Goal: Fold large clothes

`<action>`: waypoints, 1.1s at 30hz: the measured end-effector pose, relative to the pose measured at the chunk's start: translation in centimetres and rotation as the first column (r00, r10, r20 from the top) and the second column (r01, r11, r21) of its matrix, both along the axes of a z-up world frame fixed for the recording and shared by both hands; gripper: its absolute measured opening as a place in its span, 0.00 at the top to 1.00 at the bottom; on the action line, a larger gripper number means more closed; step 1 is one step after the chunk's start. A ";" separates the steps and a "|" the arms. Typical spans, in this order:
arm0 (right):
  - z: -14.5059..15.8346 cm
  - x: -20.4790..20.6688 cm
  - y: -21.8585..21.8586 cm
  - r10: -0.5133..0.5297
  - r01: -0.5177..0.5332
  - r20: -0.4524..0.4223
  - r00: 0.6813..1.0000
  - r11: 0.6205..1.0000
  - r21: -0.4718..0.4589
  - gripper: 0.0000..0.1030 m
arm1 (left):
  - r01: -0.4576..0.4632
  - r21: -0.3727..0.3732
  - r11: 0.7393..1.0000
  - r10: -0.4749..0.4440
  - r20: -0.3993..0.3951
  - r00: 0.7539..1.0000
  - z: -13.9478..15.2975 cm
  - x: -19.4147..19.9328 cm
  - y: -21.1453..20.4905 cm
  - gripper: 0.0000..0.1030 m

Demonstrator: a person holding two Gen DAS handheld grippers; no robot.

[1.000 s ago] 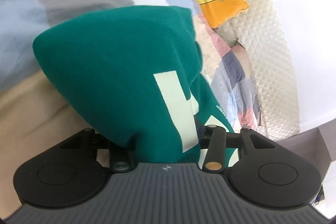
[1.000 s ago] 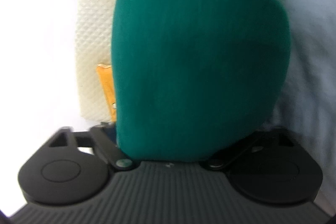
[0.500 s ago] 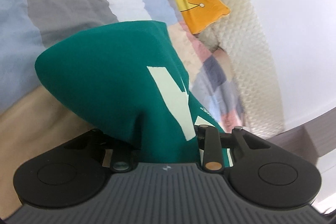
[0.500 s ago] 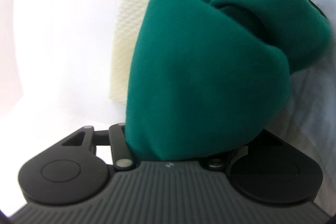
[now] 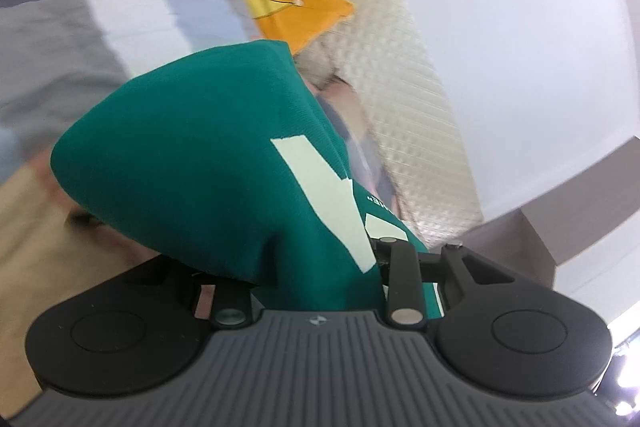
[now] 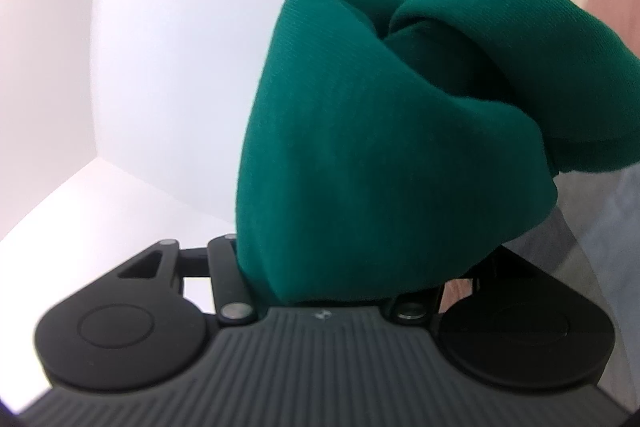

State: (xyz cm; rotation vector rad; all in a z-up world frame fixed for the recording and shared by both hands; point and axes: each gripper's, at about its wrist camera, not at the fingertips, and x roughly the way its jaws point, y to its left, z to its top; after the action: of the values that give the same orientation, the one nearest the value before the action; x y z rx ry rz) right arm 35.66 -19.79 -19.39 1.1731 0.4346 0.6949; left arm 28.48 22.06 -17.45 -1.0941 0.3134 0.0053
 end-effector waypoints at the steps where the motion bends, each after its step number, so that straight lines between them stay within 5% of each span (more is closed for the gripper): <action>1: 0.6 0.4 -0.4 -0.004 0.004 0.012 1.000 1.000 0.001 0.42 | 0.010 0.004 1.000 -0.010 0.008 1.000 0.7 0.8 -0.3 0.65; 9: 5.1 6.4 -4.1 -0.055 0.057 0.090 0.994 0.998 -0.017 0.42 | 0.116 0.061 0.991 -0.118 0.023 0.993 5.7 10.2 -3.7 0.65; 17: 6.0 16.0 -8.7 -0.106 0.109 0.120 0.987 0.994 -0.022 0.42 | 0.210 0.106 0.972 -0.211 -0.004 0.977 7.6 22.9 -8.6 0.65; 25: 4.5 28.5 -12.4 -0.145 0.160 0.136 0.980 0.982 -0.100 0.42 | 0.286 0.074 0.955 -0.283 -0.059 0.957 4.2 38.1 -14.1 0.65; 33: -0.8 33.6 -15.1 -0.154 0.169 0.116 0.981 0.977 -0.132 0.42 | 0.388 0.135 0.912 -0.384 -0.056 0.922 -1.5 45.8 -17.8 0.65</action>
State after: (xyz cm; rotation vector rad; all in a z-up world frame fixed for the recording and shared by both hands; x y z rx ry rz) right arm 69.25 -34.89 -20.19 1.0200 0.2911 0.5722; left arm 74.28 4.28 -18.94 -0.8746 0.5435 -0.3059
